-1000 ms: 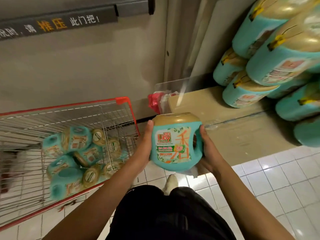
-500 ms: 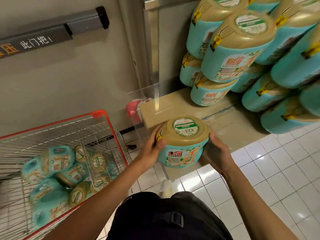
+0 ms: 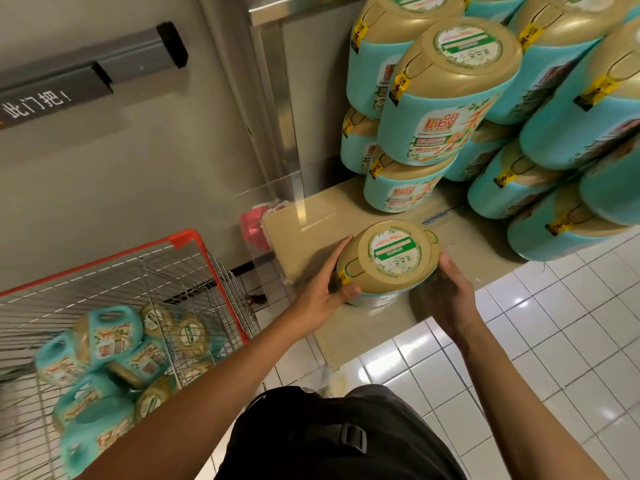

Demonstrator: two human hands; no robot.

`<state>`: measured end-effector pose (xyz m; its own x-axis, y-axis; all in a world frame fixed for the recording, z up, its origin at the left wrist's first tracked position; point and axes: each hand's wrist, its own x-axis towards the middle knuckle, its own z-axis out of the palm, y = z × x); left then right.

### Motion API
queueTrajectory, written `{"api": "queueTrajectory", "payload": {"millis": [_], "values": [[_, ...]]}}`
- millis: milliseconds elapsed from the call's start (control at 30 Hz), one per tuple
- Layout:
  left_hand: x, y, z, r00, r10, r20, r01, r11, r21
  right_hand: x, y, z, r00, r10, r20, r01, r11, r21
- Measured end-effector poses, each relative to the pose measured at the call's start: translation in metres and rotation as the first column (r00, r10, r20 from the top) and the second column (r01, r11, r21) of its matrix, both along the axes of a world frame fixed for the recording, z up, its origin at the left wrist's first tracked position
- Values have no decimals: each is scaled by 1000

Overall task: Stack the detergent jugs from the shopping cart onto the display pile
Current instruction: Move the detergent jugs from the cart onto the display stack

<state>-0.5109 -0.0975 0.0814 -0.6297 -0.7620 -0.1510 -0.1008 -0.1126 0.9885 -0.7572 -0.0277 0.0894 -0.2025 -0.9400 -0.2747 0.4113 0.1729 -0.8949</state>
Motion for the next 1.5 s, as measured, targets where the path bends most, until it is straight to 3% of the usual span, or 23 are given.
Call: {"api": "queueTrajectory", "payload": {"millis": [267,633,833,1367,1500], "values": [[-53,-31,18,999,-39,27,37,996,77,-20,-28,0,967,-240,-87,247,966,81],[-105,-56,23,993,-6,120,4,1000,11,-45,-59,12,900,-409,-154,424,902,80],[-121,-54,26,981,32,192,-42,998,52,-52,-62,13,873,-459,-165,476,875,86],[-143,-48,33,992,47,119,-68,983,172,-71,-72,8,837,-542,-76,547,825,142],[-138,-49,33,994,36,103,-56,979,196,-52,-57,4,825,-543,-159,564,811,153]]}}
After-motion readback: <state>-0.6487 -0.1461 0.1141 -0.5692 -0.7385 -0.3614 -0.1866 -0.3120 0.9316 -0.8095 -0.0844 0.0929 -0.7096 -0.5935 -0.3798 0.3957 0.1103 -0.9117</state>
